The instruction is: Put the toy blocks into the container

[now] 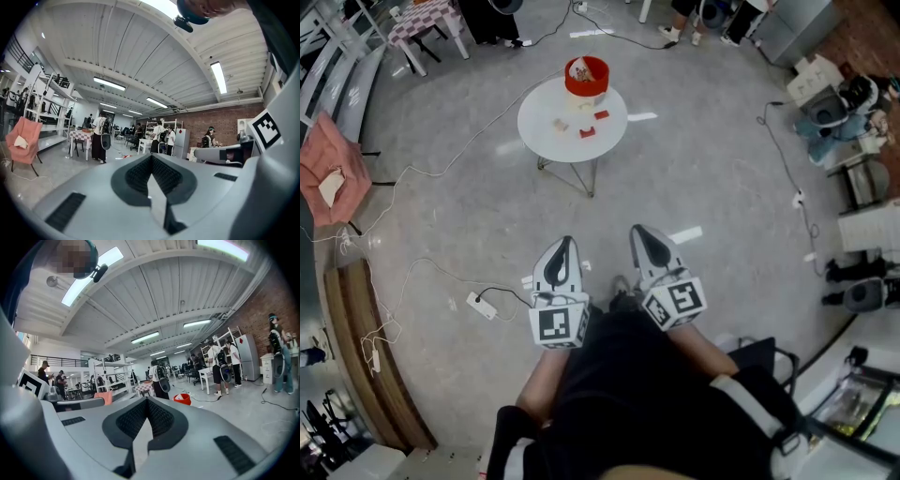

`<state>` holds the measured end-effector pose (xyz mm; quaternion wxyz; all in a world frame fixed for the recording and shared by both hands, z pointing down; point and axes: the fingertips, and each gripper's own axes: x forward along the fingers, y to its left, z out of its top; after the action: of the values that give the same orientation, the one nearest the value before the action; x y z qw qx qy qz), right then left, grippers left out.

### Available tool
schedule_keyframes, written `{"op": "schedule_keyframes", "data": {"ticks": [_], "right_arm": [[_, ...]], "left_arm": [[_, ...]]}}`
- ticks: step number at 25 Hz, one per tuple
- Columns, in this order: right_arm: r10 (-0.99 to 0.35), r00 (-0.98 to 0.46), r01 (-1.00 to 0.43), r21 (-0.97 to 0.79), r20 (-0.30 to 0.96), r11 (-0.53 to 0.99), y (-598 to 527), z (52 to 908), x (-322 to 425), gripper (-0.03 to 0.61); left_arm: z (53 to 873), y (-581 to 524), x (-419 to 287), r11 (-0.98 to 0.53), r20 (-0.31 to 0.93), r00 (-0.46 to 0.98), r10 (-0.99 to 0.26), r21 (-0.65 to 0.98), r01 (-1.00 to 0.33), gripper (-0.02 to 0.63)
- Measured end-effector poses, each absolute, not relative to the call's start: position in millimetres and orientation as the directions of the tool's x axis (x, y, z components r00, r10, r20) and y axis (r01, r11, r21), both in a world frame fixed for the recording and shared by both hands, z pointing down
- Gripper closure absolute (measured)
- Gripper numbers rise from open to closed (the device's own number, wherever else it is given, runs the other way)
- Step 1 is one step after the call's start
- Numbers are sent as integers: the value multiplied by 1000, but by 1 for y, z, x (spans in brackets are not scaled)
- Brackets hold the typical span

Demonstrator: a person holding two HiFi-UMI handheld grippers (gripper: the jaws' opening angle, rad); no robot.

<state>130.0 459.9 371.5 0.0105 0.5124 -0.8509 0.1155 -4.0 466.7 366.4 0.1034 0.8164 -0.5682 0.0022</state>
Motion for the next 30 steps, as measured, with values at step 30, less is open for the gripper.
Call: {"op": "schedule_keyframes", "data": {"ticks": [30], "right_arm": [[-841, -501, -863, -188, 205, 469, 274, 416, 110, 581]], "left_arm": [[407, 297, -16, -311, 198, 348, -916, 196, -930, 615]]}}
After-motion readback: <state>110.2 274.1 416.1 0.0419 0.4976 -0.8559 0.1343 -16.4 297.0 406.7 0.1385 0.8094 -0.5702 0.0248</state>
